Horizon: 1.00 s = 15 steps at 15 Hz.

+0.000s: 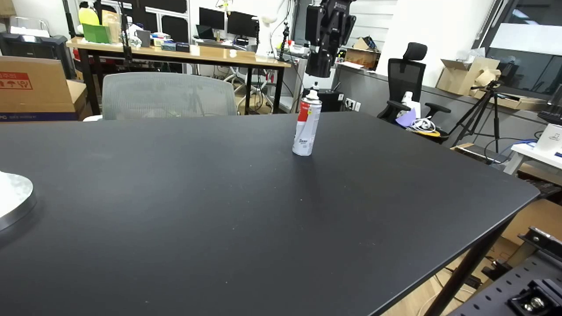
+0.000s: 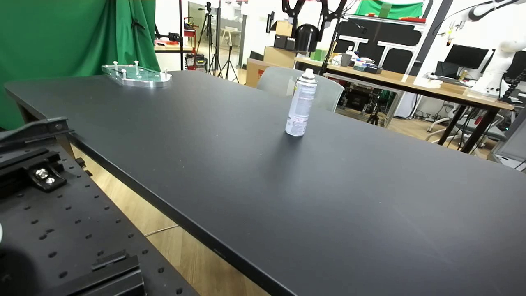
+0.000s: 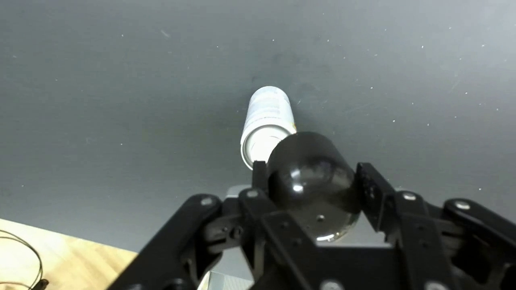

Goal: Put the lid on the can

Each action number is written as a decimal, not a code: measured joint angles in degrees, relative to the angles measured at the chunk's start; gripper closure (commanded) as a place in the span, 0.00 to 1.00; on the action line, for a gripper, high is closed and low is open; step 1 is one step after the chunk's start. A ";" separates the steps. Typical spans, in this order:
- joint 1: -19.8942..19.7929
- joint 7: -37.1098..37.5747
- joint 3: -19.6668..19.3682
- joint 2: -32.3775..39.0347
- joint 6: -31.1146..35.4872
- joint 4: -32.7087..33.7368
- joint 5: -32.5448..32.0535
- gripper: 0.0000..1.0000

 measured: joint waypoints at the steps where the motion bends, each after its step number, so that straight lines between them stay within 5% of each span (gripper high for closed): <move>1: -0.11 0.00 -0.04 1.04 0.00 0.72 0.14 0.68; 15: -1.26 0.00 -0.05 11.46 0.15 8.31 0.93 0.68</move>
